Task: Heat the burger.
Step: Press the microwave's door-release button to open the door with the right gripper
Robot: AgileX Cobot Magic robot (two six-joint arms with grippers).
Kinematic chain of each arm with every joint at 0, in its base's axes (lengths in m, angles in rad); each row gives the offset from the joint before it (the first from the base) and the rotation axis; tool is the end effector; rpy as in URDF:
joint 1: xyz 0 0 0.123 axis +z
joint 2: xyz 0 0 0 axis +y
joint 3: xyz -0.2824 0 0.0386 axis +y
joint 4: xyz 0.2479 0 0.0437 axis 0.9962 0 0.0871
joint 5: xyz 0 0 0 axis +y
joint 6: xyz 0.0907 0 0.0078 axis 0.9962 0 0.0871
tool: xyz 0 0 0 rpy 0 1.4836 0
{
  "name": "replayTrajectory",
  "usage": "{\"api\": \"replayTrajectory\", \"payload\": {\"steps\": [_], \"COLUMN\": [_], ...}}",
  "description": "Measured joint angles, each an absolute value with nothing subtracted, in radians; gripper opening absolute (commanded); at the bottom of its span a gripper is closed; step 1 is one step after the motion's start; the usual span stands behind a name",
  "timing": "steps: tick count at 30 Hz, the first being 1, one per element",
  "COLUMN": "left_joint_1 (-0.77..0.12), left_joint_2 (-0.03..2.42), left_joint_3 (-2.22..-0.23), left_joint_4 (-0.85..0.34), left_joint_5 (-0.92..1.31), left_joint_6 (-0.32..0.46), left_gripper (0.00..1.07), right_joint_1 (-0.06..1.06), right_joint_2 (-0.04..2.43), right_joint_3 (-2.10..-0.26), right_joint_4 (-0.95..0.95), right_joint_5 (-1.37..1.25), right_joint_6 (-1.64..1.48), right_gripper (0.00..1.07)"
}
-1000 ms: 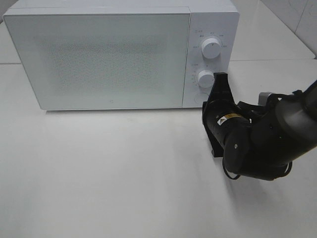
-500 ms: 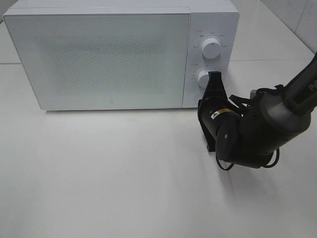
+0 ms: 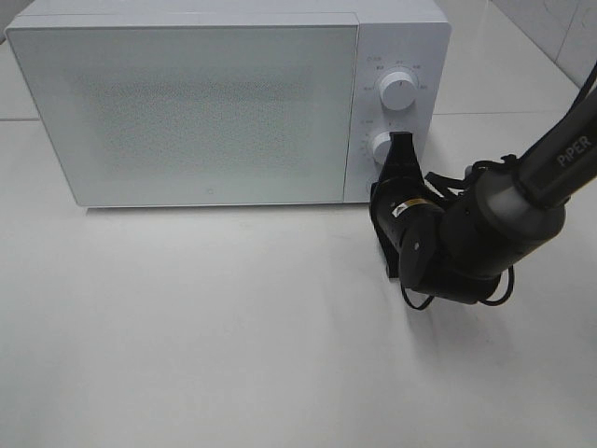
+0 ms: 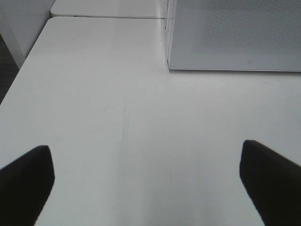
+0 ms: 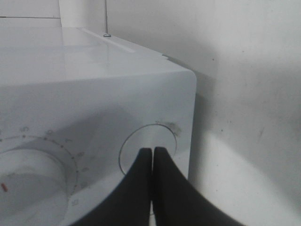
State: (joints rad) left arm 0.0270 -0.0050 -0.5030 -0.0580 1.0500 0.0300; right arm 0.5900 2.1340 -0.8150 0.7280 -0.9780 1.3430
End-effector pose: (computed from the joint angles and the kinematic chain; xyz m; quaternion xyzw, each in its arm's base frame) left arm -0.0055 -0.0047 0.2790 0.0024 0.8480 -0.0139 0.5299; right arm 0.3250 0.1572 0.0826 0.5861 0.5631 0.4070 0.4169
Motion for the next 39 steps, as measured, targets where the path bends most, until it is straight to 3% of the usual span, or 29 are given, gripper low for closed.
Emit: {"api": "replayTrajectory", "payload": {"steps": [39], "left_joint_1": [0.027], "left_joint_2": [-0.005], "left_joint_3": [-0.503], "left_joint_4": [-0.058], "left_joint_5": [1.050], "left_joint_6": [0.030], "left_gripper": [1.00], "right_joint_1": [0.577], "right_joint_2": [2.202], "right_joint_3": [-0.951], "right_joint_4": [0.829], "right_joint_5": [-0.929], "right_joint_6": [1.263], "right_gripper": [0.00]}}
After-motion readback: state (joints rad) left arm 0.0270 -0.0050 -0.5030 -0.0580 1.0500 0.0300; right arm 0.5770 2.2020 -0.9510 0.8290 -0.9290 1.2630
